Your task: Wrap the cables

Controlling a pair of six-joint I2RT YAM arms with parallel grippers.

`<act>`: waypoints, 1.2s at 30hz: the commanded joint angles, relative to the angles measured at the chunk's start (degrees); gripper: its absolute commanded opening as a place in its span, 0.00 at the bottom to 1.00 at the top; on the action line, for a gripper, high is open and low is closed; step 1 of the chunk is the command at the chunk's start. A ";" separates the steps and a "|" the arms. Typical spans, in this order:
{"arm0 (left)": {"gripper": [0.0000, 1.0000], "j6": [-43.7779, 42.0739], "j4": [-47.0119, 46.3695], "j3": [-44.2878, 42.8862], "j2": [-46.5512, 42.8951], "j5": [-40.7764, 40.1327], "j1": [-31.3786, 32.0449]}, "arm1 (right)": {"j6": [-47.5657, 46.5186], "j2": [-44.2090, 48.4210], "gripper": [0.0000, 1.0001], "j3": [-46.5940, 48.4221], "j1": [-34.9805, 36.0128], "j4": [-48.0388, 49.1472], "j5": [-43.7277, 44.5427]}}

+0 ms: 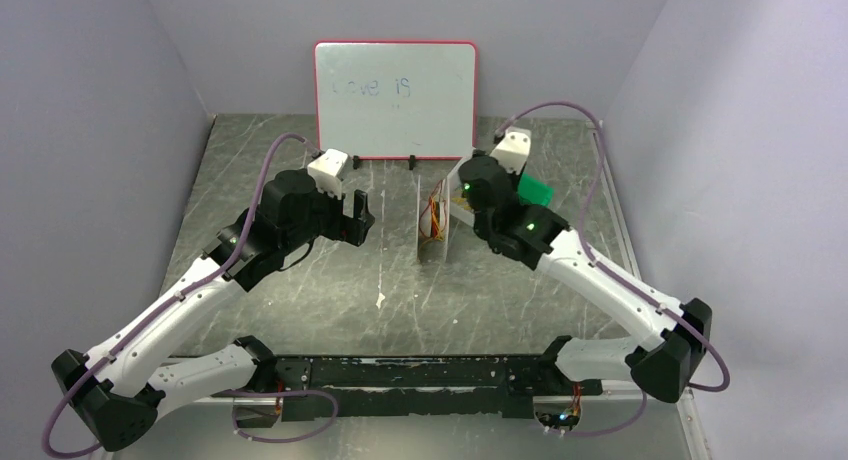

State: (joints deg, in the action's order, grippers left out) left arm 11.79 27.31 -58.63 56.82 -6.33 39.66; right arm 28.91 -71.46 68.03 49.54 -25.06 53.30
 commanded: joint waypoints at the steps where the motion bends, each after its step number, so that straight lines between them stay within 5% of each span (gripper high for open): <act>1: 0.95 0.07 -0.67 -0.97 -0.02 0.64 0.42 | -5.53 1.00 0.48 -1.26 -8.07 0.07 -11.23; 19: 0.95 0.02 -0.75 -0.96 -0.29 0.44 0.35 | -4.55 -8.20 0.48 -9.59 -28.32 3.22 -27.03; 36: 0.95 -0.01 -0.68 -0.96 -0.41 0.53 0.37 | -4.77 -19.64 0.42 -9.14 -34.46 9.68 -31.44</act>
State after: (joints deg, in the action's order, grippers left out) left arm 11.79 27.31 -58.63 56.82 -6.33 39.70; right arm 24.21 -89.32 58.41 15.79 -17.78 23.11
